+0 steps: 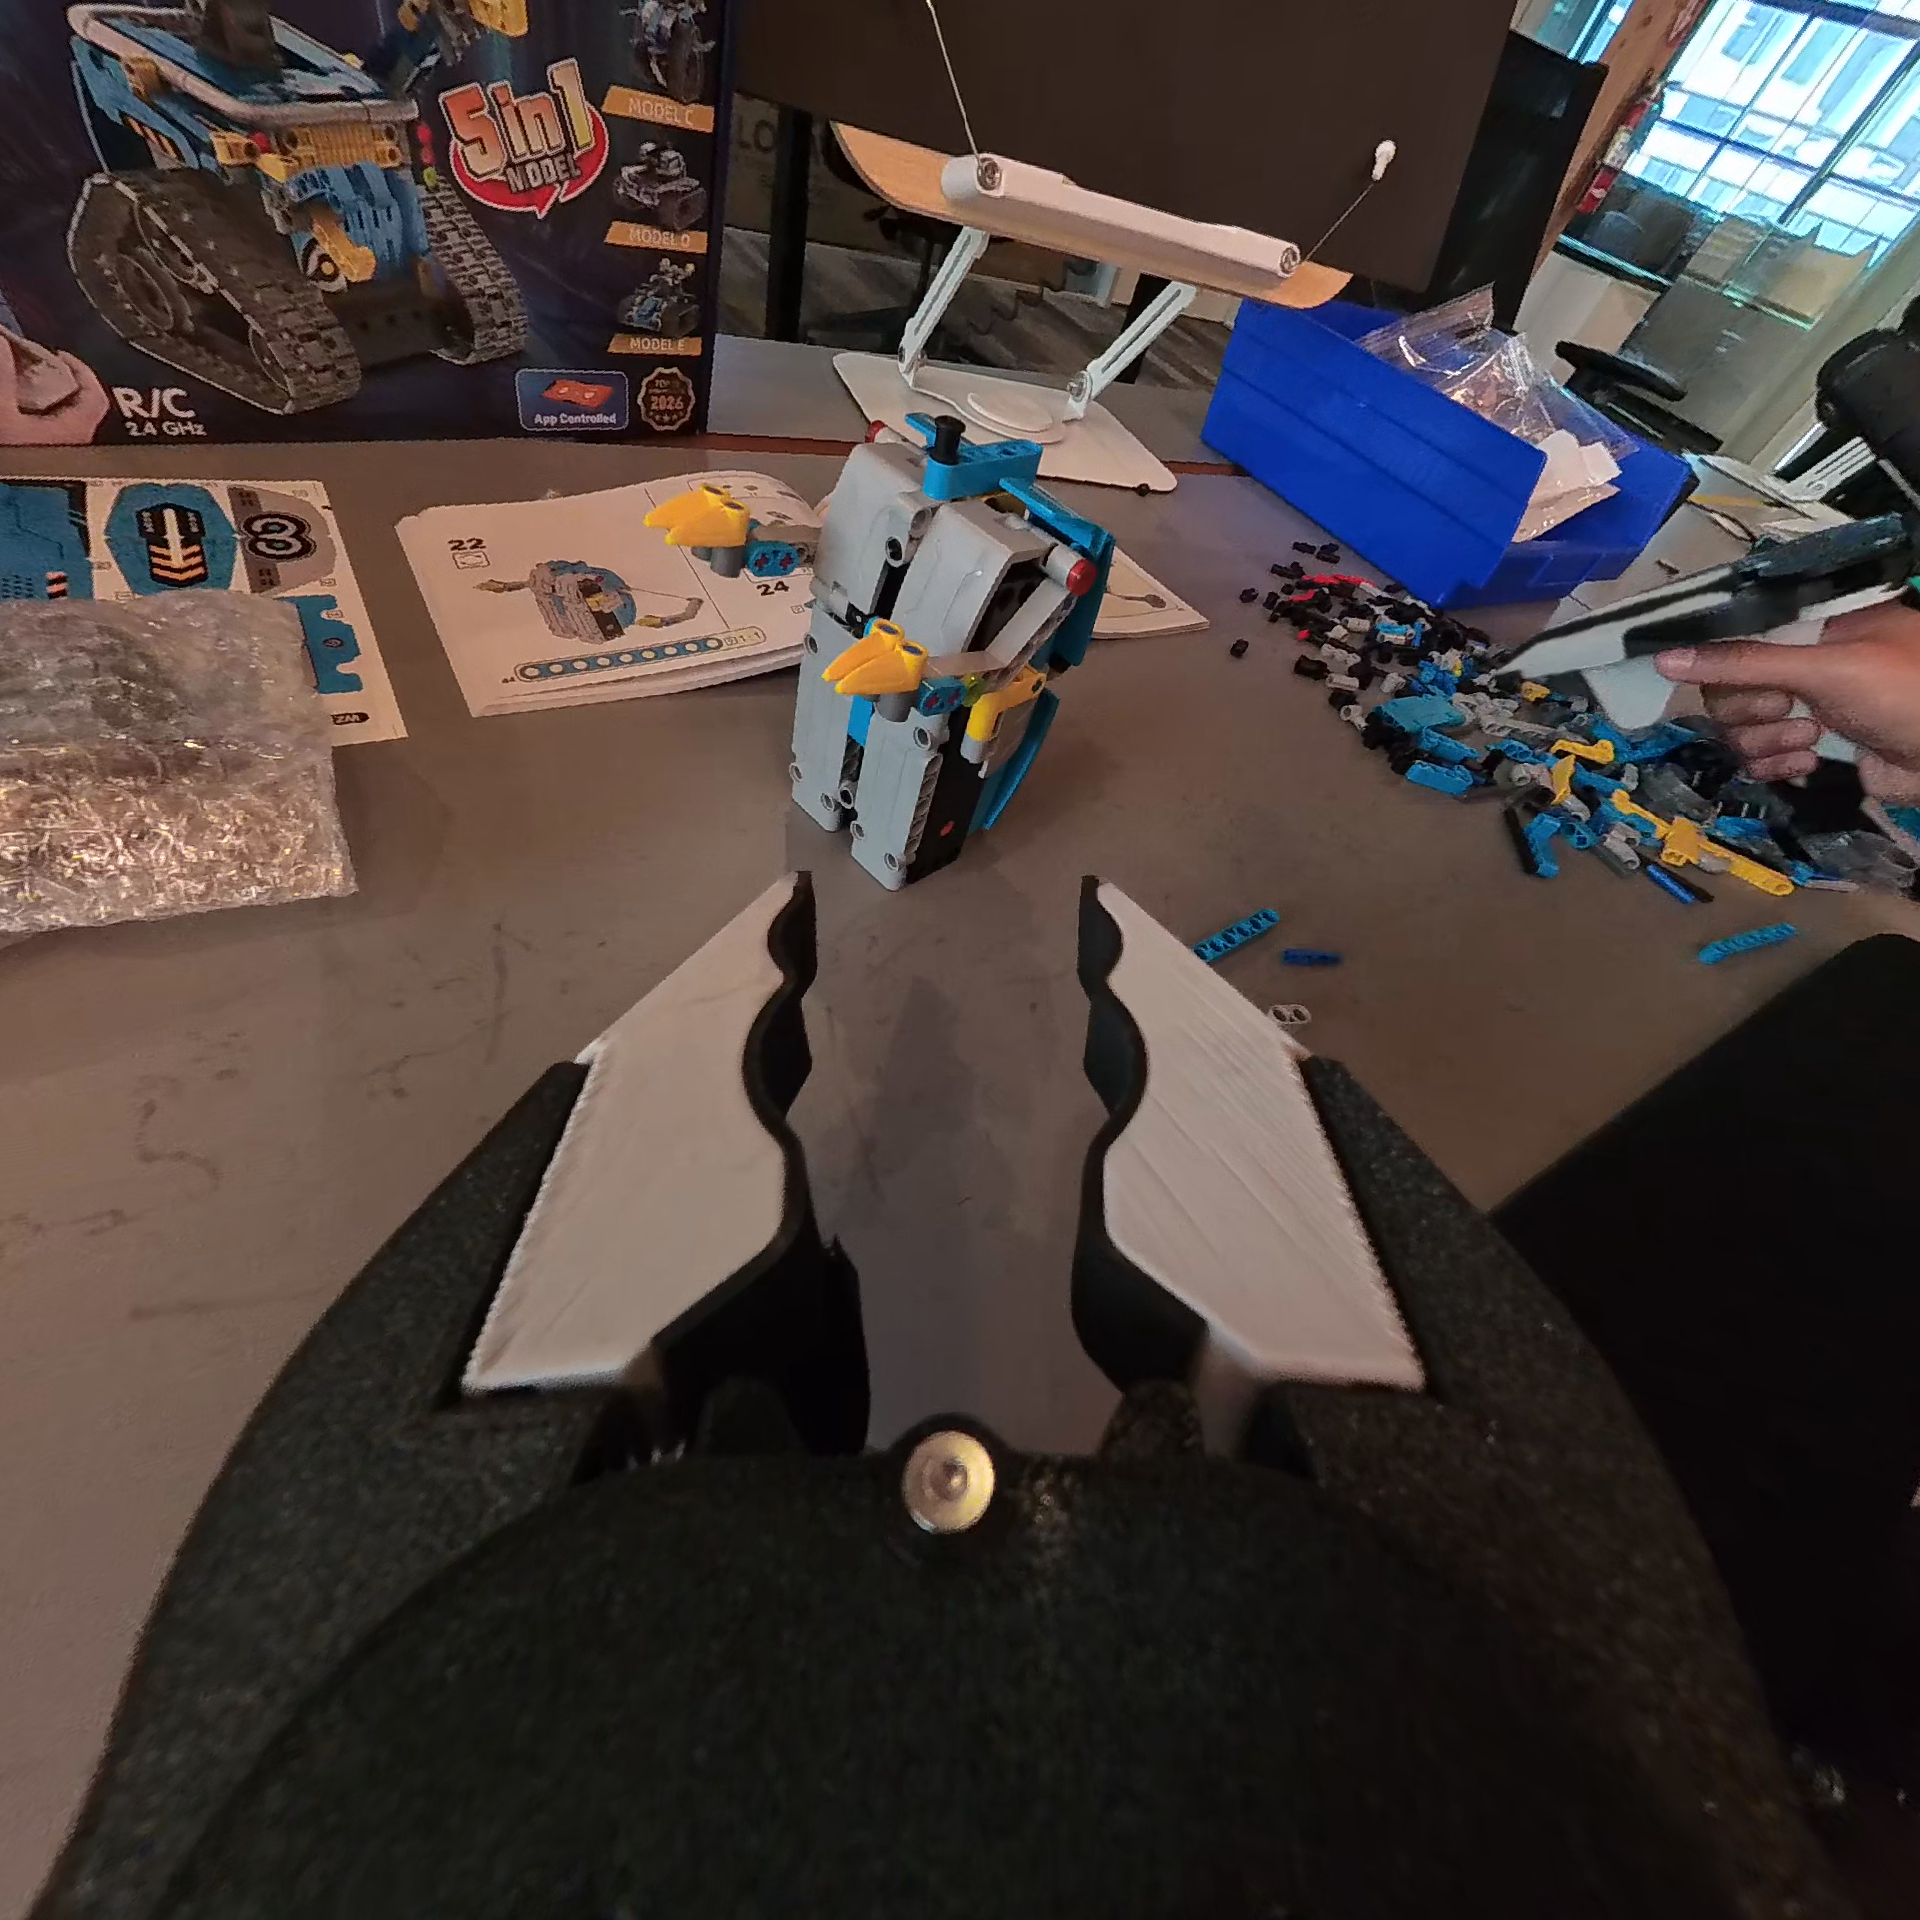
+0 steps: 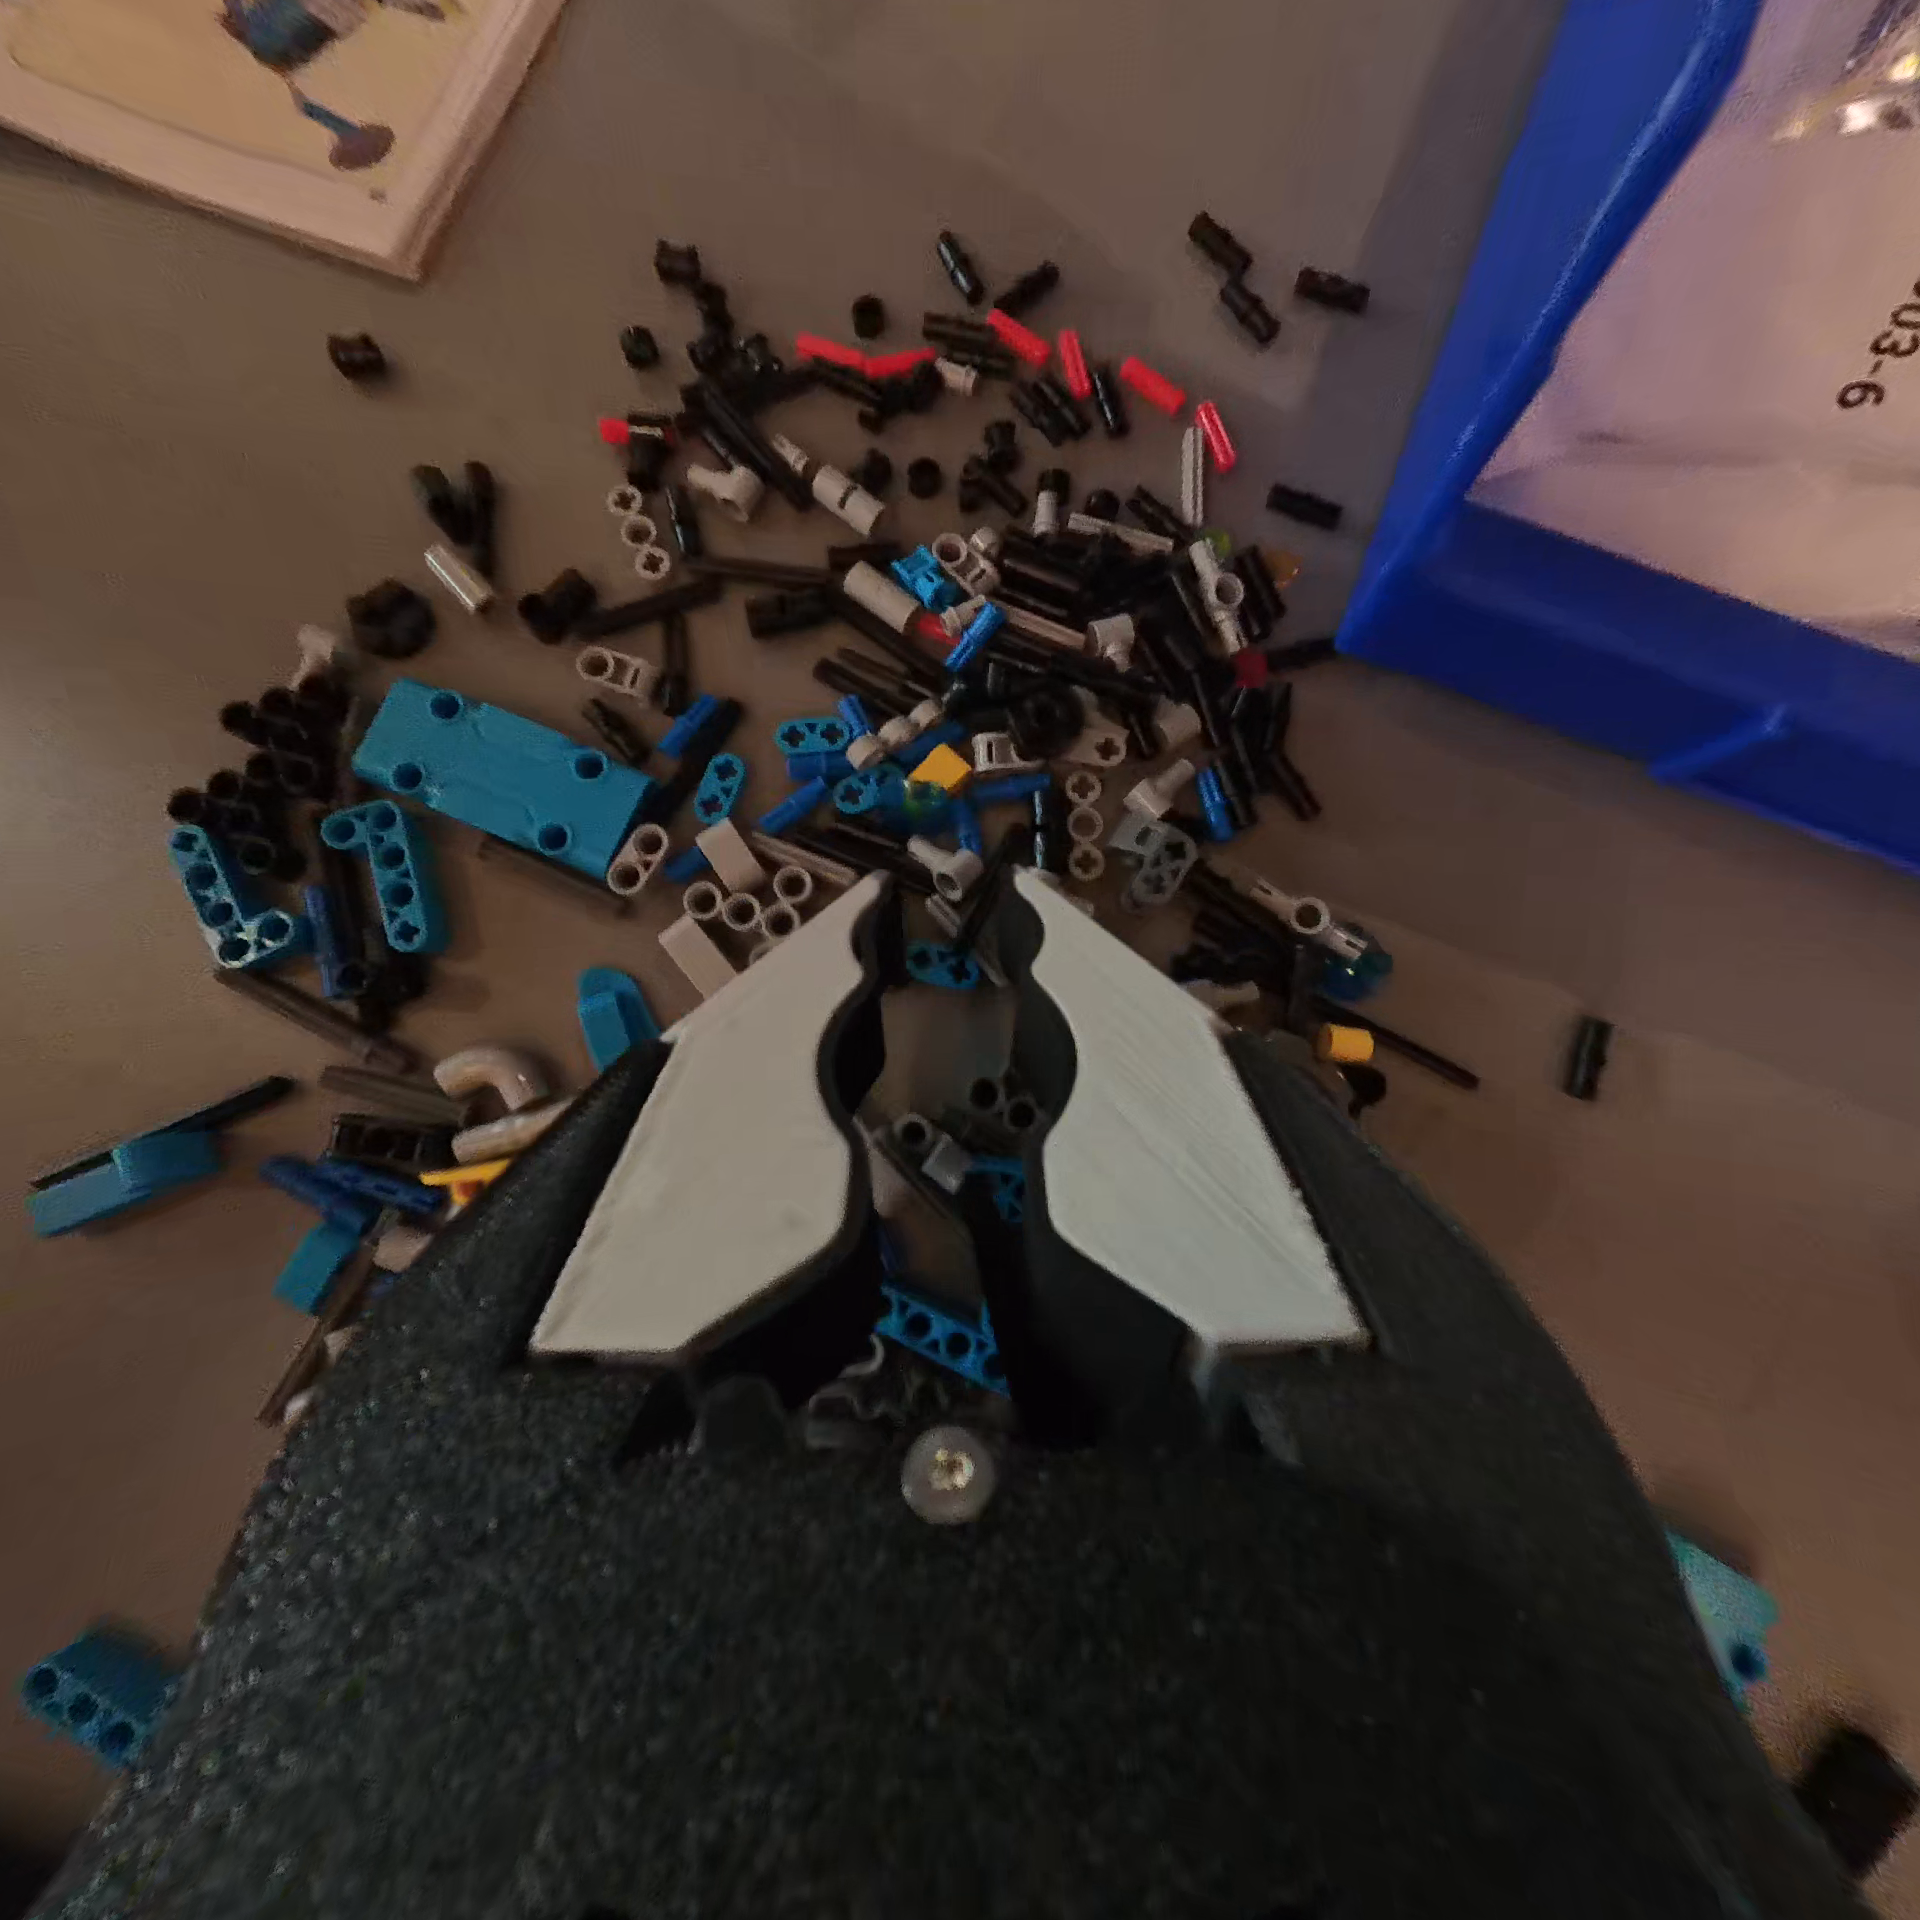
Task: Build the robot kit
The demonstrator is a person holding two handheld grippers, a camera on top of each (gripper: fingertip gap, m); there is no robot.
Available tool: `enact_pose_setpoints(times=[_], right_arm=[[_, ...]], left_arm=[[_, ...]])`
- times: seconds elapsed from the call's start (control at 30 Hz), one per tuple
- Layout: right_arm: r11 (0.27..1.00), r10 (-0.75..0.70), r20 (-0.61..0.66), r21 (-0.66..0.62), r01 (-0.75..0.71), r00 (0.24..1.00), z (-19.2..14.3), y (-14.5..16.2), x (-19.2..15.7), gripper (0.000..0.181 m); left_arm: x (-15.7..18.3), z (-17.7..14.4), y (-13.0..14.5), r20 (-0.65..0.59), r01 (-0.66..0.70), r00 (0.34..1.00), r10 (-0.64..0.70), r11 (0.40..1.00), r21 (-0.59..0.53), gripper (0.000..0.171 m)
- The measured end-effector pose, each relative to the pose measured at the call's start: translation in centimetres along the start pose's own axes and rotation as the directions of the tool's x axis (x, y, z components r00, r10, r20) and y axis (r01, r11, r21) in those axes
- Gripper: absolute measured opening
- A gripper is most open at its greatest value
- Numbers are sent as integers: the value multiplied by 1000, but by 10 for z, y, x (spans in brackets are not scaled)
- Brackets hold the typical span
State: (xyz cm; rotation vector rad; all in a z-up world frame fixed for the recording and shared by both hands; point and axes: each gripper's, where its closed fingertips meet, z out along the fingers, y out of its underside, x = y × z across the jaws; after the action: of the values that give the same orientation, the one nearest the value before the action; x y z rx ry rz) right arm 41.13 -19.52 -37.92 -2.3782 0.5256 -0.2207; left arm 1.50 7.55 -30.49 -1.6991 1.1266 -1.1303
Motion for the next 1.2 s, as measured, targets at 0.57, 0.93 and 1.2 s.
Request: enact_pose_setpoints(times=[0.57, 0.93, 1.2], right_arm=[[994, -93, 163, -37, 100, 982, -12, -2, -53, 18], [980, -182, 281, -31, 198, 942, -36, 31, -111, 17], [969, -229, 277, -26, 245, 933, -8, 14, -127, 13]], left_arm=[[-1, -1, -1, -8, 22, 1000, -22, 1000, 6, 51], [0, 1, 0, -12, 16, 1000, -16, 1000, -5, 51], [0, -1, -1, -10, 10, 1000, -10, 1000, 5, 50]])
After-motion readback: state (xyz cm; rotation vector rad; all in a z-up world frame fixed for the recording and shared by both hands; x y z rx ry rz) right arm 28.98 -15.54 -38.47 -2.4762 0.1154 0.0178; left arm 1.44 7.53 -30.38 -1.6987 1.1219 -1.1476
